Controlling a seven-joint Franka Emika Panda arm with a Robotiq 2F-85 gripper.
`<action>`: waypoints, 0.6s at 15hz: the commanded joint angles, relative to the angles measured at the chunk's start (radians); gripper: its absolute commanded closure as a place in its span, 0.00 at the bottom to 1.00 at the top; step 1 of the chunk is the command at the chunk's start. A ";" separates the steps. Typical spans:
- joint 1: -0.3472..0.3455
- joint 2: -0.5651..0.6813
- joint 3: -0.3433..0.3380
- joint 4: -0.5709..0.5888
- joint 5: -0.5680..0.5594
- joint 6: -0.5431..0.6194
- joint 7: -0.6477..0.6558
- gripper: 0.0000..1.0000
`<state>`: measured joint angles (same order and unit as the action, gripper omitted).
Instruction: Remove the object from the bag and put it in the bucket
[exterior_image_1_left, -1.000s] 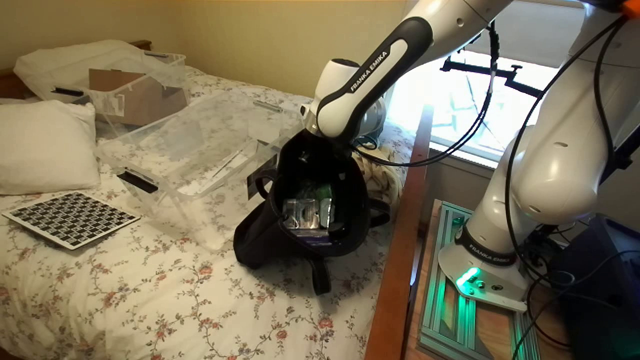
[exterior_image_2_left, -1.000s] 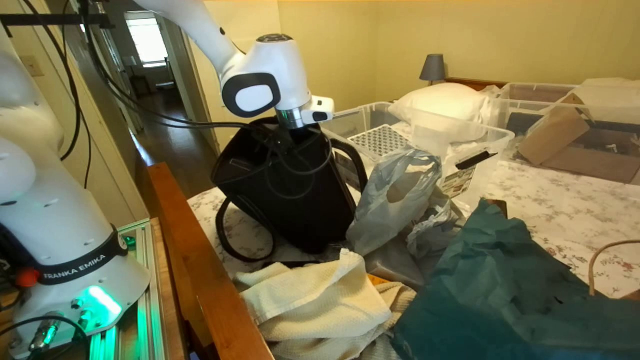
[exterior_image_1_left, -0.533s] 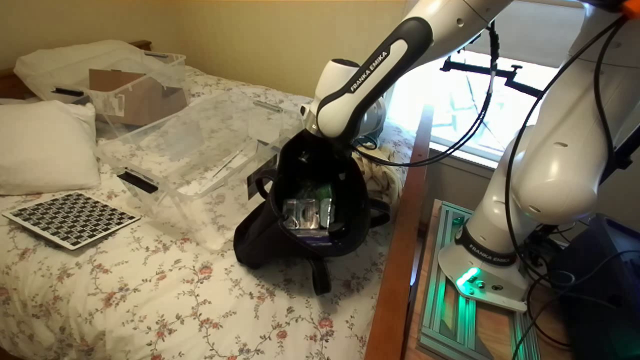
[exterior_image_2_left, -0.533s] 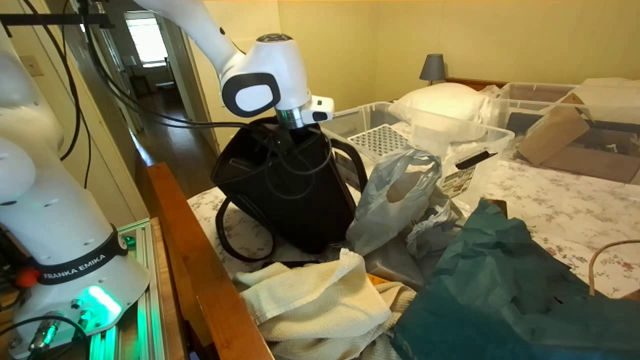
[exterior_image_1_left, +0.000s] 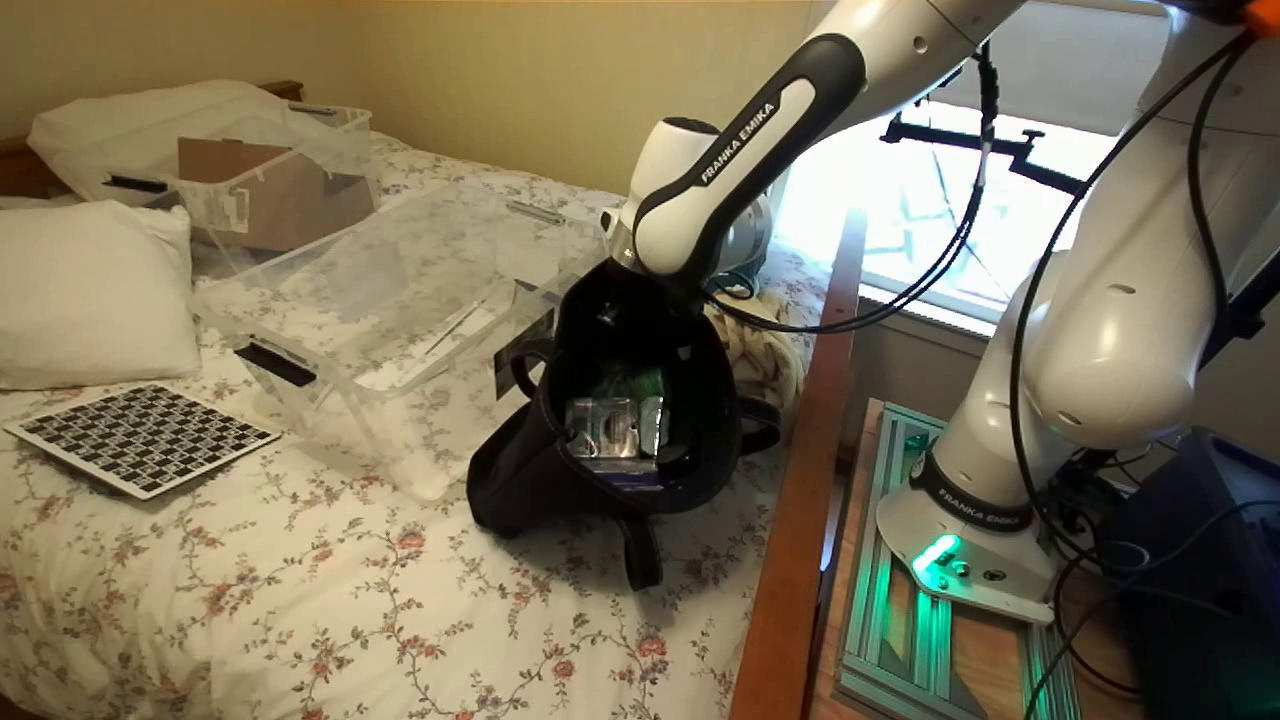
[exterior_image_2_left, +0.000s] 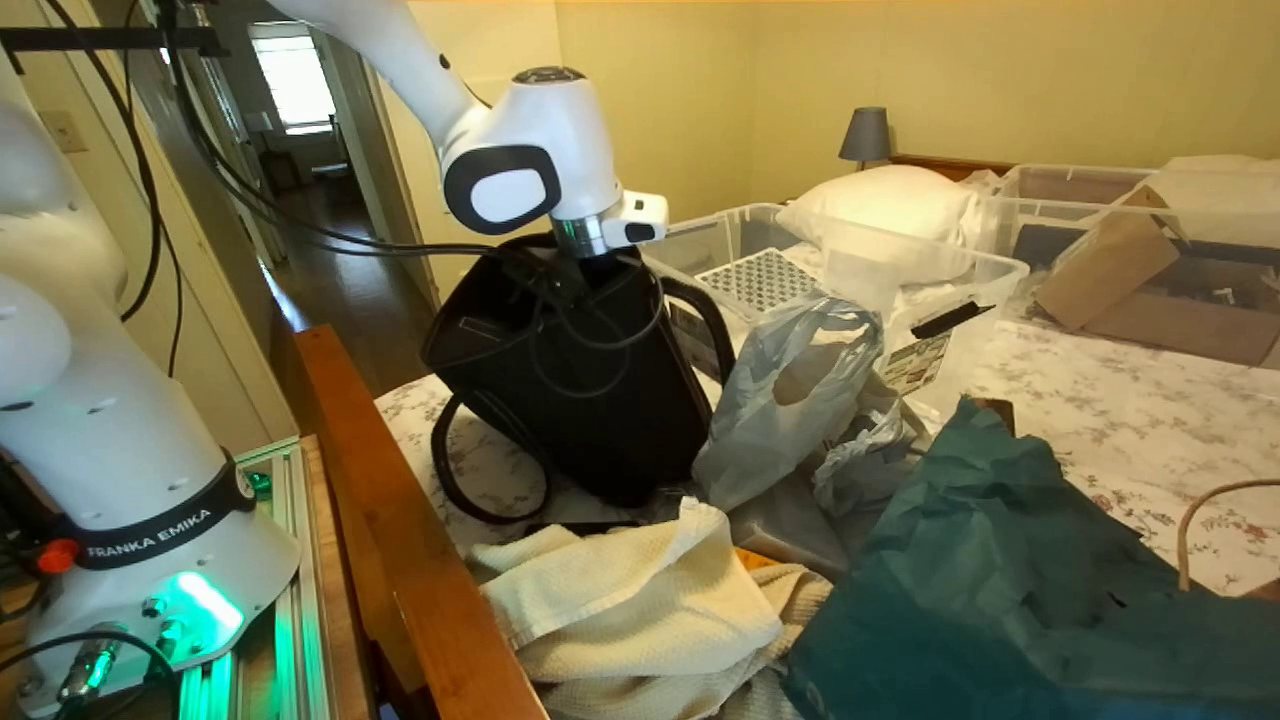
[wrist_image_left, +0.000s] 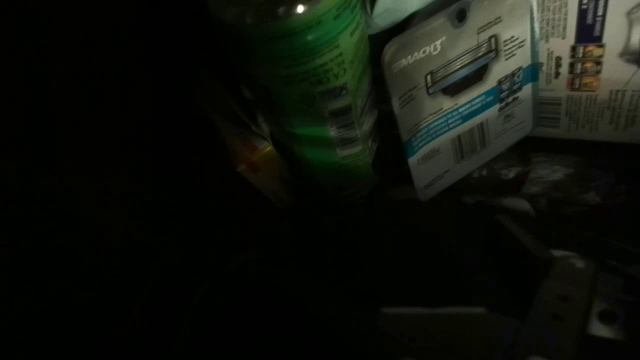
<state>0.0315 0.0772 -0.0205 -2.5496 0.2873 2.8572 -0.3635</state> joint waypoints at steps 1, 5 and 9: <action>-0.028 -0.001 0.027 0.000 -0.011 -0.002 0.010 0.00; -0.005 0.007 0.051 0.010 -0.020 -0.011 0.074 0.00; 0.033 0.021 0.111 0.005 -0.027 -0.014 0.154 0.00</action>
<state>0.0394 0.0778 0.0530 -2.5487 0.2822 2.8491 -0.2903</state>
